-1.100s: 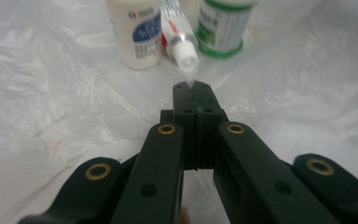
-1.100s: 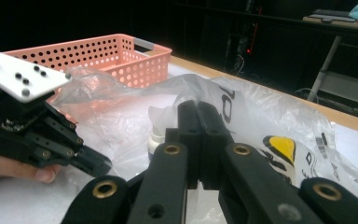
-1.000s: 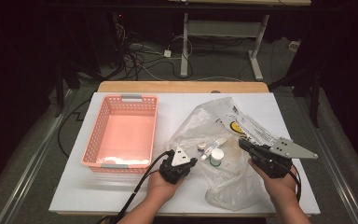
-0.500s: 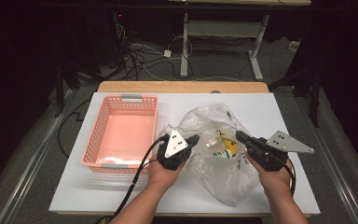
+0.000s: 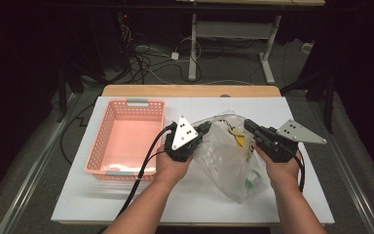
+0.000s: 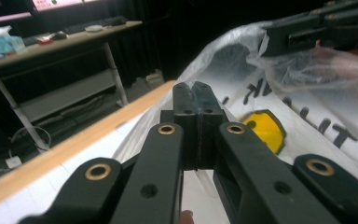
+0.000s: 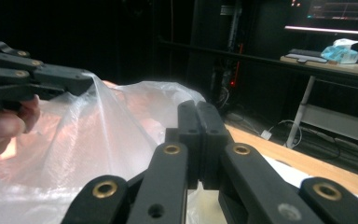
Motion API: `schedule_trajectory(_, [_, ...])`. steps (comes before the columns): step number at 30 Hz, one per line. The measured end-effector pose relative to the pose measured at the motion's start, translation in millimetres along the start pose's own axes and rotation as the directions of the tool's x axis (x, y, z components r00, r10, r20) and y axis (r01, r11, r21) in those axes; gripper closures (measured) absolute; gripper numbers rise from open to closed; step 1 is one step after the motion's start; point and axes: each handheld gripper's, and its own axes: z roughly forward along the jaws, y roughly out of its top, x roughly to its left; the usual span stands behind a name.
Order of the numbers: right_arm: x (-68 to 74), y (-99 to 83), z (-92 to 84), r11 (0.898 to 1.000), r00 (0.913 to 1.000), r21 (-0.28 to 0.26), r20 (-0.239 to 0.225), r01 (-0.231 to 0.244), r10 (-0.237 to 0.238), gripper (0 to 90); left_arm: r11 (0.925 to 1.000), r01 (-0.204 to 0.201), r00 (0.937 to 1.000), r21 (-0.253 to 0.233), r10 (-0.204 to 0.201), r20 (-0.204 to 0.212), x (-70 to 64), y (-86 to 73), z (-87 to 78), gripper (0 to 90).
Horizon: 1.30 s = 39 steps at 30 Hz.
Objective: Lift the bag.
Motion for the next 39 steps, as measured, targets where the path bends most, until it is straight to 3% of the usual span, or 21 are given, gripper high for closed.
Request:
schedule_trajectory(9, [-2.2, 13.2, 13.3, 1.000, 0.9998, -0.018, 0.017, -0.010, 0.010, 90.0, 0.9967, -0.042, 0.9988, -0.070, 0.040, -0.027, 5.0, 33.8, -3.5, 88.4])
schedule_trajectory(19, [-4.8, 38.3, 24.4, 0.998, 0.9994, -0.063, 0.028, -0.019, 0.021, 90.0, 0.9892, -0.056, 0.9978, -0.136, 0.051, -0.044, 8.8, 74.6, -3.1, 88.4])
schedule_trajectory(24, [-10.9, 39.5, 36.6, 1.000, 0.9990, -0.022, 0.041, -0.016, 0.017, 90.0, 0.9851, -0.085, 0.9961, -0.149, 0.081, -0.034, 4.5, 94.6, -0.6, 88.4])
schedule_trajectory(29, [-20.3, 32.5, 44.8, 0.999, 0.9976, 0.007, 0.054, -0.043, 0.042, 90.0, 0.9804, -0.094, 0.9949, -0.173, 0.086, -0.051, 6.8, 103.5, -4.5, 88.3])
schedule_trajectory(32, [-26.5, 37.2, 40.4, 0.999, 0.9968, -0.013, 0.063, -0.047, 0.048, 90.0, 0.9833, -0.084, 0.9947, -0.161, 0.073, -0.072, 15.1, 102.6, -0.7, 88.3])
schedule_trajectory(36, [-32.7, 55.2, 31.1, 0.998, 0.9966, -0.051, 0.076, -0.027, 0.031, 90.0, 0.9919, -0.083, 0.9918, -0.096, 0.072, -0.105, 28.5, 97.8, 14.0, 88.3])
schedule_trajectory(39, [-36.3, 69.4, 26.5, 0.997, 0.9956, -0.075, 0.093, -0.006, 0.013, 90.0, 0.9965, -0.045, 0.9925, -0.070, 0.037, -0.117, 37.4, 90.8, 25.7, 88.2])
